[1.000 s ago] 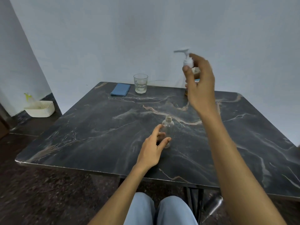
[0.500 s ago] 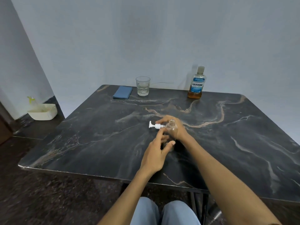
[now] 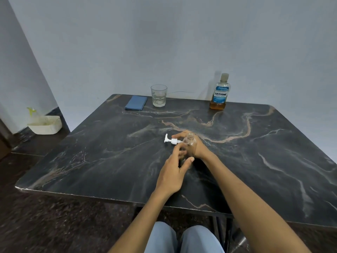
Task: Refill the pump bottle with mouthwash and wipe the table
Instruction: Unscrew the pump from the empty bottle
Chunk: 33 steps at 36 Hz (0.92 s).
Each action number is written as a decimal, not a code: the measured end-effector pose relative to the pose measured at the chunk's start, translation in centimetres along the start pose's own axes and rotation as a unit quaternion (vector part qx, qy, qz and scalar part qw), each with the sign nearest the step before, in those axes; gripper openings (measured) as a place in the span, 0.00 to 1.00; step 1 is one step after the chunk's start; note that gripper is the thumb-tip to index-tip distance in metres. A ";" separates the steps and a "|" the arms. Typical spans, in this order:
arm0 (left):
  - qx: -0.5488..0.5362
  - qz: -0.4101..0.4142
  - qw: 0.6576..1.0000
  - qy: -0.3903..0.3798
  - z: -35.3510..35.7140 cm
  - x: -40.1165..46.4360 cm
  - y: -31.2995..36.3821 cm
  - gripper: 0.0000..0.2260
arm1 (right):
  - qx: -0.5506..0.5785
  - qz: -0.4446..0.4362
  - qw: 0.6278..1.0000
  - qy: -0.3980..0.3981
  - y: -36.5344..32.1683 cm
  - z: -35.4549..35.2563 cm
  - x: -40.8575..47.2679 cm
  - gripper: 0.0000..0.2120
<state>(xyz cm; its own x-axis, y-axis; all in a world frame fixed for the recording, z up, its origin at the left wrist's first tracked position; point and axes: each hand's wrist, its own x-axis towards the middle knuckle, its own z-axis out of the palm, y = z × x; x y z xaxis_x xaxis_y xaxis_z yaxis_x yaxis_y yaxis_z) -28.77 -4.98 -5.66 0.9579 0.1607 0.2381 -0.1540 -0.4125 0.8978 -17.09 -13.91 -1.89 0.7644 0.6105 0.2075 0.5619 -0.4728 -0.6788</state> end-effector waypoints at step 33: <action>-0.012 0.002 0.999 0.040 0.1 0.2 -0.6 0.19 | 0.060 0.026 0.998 -0.010 1.0 0.7 1.1 0.10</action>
<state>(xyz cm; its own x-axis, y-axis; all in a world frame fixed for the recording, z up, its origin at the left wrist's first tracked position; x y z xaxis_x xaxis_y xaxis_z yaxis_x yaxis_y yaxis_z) -28.42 -4.75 -6.19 0.9346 0.2310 0.2706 -0.1653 -0.3915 0.9052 -15.87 -13.22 -2.86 0.7838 0.6008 0.1569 0.4793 -0.4247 -0.7681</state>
